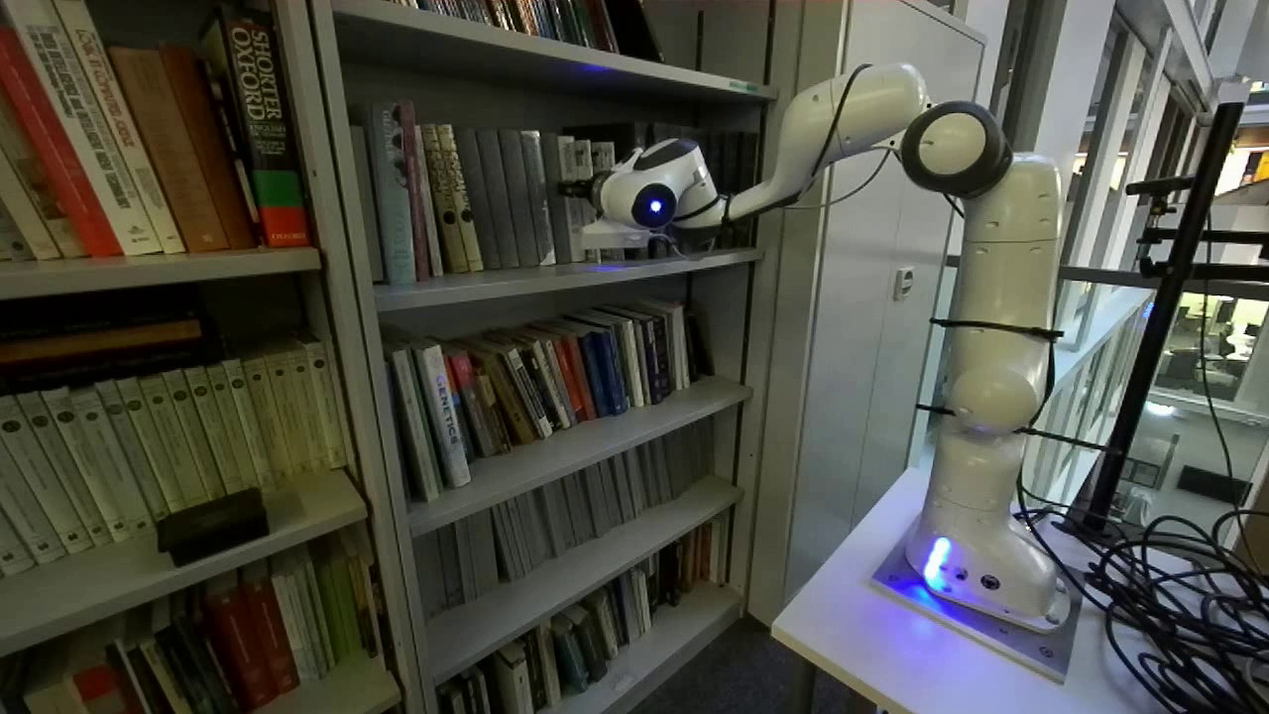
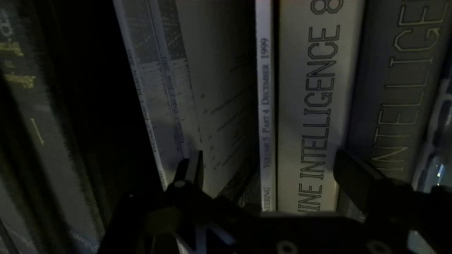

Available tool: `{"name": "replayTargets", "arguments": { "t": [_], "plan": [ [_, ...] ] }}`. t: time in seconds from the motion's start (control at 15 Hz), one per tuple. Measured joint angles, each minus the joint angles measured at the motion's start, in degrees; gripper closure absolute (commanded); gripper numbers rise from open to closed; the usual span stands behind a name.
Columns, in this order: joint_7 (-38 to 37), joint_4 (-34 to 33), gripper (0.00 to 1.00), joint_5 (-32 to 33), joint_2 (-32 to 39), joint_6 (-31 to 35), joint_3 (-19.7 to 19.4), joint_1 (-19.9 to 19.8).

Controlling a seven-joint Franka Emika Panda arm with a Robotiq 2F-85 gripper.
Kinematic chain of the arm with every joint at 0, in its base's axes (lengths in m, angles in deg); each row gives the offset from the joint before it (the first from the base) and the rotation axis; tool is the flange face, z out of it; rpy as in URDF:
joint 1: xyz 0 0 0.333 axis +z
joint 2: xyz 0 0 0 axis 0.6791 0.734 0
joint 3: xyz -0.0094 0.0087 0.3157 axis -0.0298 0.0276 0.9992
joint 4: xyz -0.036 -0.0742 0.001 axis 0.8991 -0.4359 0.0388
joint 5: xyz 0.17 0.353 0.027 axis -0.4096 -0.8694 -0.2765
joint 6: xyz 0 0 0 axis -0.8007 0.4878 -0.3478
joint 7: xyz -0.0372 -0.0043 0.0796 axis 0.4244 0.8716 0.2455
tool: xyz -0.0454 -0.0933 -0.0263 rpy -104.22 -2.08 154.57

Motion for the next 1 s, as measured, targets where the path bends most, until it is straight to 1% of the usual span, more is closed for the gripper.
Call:
{"name": "replayTargets", "arguments": {
  "t": [0.27,0.33,0.47,0.53,0.6,0.67,0.73,1.0],
  "plan": [
    [0.0,-0.2,0.0,0.5,0.1,0.0,0.0,0.0],
    [0.0,-0.3,0.21,0.6,0.1,0.0,0.0,0.0],
    [0.0,-0.6,0.34,0.7,0.2,0.0,0.0,0.0],
    [0.0,-0.8,0.42,0.9,0.3,0.1,0.0,0.0],
    [-0.1,-1.0,0.51,1.1,0.4,0.2,0.0,0.0],
    [-0.2,-1.4,0.58,1.5,0.6,0.3,0.1,0.0],
    [-0.2,-1.7,0.66,1.7,0.8,0.3,0.1,0.1],
    [-0.5,-3.1,0.95,2.2,1.8,0.3,0.1,0.0]
  ]
}}
